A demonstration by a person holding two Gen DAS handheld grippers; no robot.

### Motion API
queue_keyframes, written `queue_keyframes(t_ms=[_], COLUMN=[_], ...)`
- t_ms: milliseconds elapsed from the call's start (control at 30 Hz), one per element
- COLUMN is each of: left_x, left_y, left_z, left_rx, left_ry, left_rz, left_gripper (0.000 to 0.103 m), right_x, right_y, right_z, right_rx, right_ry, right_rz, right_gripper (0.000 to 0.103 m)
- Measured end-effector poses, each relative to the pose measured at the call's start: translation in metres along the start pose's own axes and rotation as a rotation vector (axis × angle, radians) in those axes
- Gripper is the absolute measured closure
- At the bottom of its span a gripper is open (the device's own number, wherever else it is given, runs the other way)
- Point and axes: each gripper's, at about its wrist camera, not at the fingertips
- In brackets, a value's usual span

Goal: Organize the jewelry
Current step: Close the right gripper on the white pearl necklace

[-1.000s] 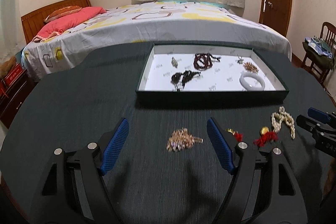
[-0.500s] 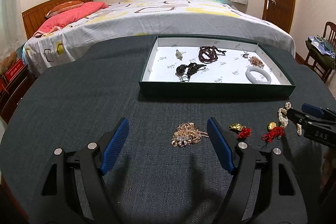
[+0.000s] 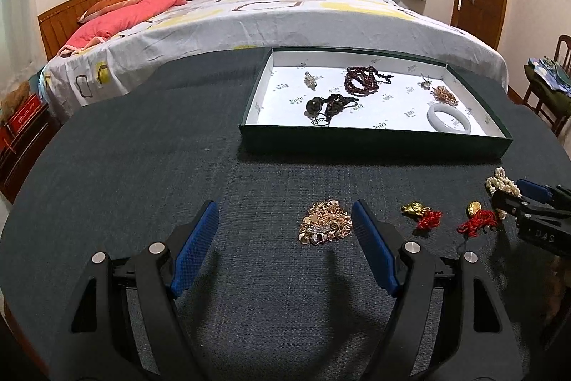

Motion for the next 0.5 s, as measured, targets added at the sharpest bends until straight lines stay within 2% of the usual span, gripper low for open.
queue_keyframes(t_ms=[167, 233, 300, 500], left_x=[-0.0015, -0.002, -0.0033, -0.0091], left_y=[-0.0029, -0.0039, -0.0044, -0.0073], left_z=[0.0007, 0.0013, 0.0019, 0.0032], left_rx=[-0.005, -0.007, -0.008, -0.013], left_ry=[0.007, 0.009, 0.016, 0.037], left_rz=[0.006, 0.006, 0.006, 0.019], left_gripper=[0.028, 0.028, 0.028, 0.028], right_x=[0.0031, 0.0037, 0.0044, 0.0068], right_y=[-0.0053, -0.0059, -0.0072, -0.01], right_z=[0.0016, 0.0017, 0.0025, 0.0049], right_rx=[-0.012, -0.013, -0.016, -0.019], right_ry=[-0.002, -0.003, -0.004, -0.008], right_rz=[-0.032, -0.037, -0.037, -0.037], right_gripper=[0.07, 0.072, 0.081, 0.081])
Point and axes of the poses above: each gripper's, at about its wrist camera, not at the fingertips, and x roughly against the way its jaws point, y to its left, z to its underside, and after that the axes turned 9 degrees about -y, right-handed
